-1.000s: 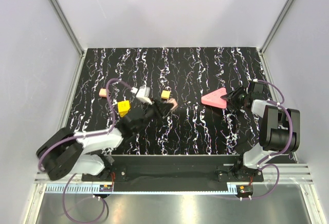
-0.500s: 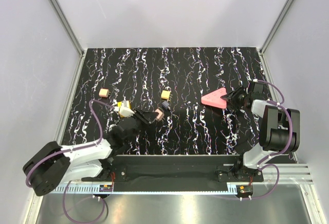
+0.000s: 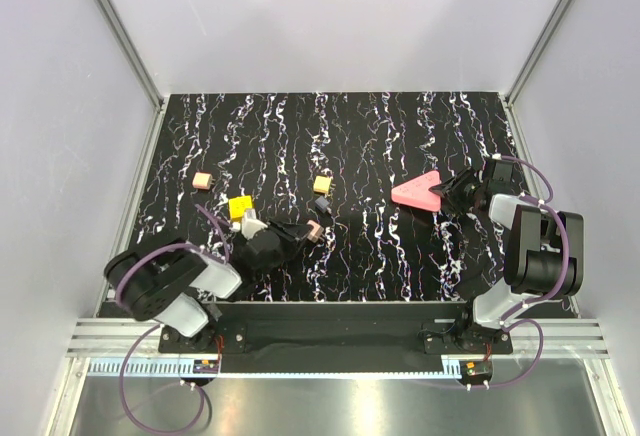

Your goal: Pull the plug off the socket

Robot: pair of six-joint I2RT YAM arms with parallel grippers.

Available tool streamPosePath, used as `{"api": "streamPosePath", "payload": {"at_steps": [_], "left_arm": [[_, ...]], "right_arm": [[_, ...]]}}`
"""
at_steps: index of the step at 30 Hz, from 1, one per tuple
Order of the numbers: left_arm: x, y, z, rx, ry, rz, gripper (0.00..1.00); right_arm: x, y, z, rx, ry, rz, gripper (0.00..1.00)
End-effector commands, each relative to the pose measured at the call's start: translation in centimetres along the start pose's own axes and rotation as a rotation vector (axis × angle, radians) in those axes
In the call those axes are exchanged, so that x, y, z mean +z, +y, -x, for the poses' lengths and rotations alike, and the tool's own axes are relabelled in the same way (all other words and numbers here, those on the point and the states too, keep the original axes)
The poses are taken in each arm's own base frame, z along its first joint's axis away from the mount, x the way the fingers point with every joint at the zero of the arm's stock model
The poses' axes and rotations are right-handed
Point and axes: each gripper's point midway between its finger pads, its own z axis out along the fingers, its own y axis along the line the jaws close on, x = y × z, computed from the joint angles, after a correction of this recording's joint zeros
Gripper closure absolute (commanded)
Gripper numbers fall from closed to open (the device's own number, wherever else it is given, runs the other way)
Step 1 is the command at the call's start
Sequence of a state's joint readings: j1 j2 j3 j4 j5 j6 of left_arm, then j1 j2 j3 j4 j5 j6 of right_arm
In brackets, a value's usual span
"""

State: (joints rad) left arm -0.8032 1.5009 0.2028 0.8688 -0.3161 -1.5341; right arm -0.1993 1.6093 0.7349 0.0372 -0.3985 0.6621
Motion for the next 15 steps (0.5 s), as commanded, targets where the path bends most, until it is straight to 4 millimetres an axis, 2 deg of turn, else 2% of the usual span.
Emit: {"api": "streamPosePath", "payload": {"at_steps": [1,2,6,9,13,15], "left_arm": [[-0.1,-5.1,1.1,-0.15,-0.043,-0.209,0.94],[0.2,-4.5,1.0,-0.146,-0.046,-0.197,0.91],[0.9,-4.4,0.5,-0.14,-0.039,-0.19,0.84],[1.2,-3.6,0.6,-0.142,-0.057,-0.17,0.73],[1.1,-4.1,1.0,-0.152,-0.079,-0.212,0.71],[1.4,-3.5,1.0,-0.151,-0.082,-0.201,0.71]], "right_arm": [[-0.3,-6.9,-2.8,0.008,0.052,-0.287,1.0],[-0.3,-6.9,-2.8,0.01,0.054,-0.287,1.0],[-0.3,-6.9,-2.8,0.007,0.053,-0.287,1.0],[-0.3,-6.9,-2.8,0.008,0.052,-0.287,1.0],[-0.3,-6.8,-2.7,0.008,0.05,-0.288,1.0],[-0.3,-6.8,-2.8,0.008,0.051,-0.287,1.0]]}}
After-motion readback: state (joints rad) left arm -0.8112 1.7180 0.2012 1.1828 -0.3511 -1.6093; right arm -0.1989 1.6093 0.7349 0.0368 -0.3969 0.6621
